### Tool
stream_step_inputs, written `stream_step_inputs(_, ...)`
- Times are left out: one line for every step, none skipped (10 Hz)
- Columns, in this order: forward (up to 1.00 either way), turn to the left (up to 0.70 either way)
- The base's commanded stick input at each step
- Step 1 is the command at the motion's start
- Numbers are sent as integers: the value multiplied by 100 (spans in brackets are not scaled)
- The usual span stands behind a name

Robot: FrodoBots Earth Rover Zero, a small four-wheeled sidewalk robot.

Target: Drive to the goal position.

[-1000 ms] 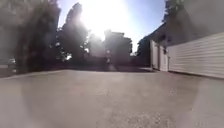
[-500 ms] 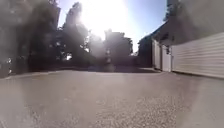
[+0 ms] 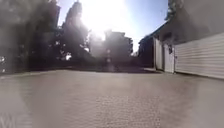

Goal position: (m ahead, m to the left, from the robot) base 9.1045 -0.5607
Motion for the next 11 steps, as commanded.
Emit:
stream_step_inputs(70, 0)
stream_step_inputs(70, 0)
stream_step_inputs(70, 0)
stream_step_inputs(70, 0)
stream_step_inputs(70, 0)
stream_step_inputs(70, 0)
stream_step_inputs(70, 0)
stream_step_inputs(70, 0)
stream_step_inputs(70, 0)
stream_step_inputs(70, 0)
stream_step_inputs(70, 0)
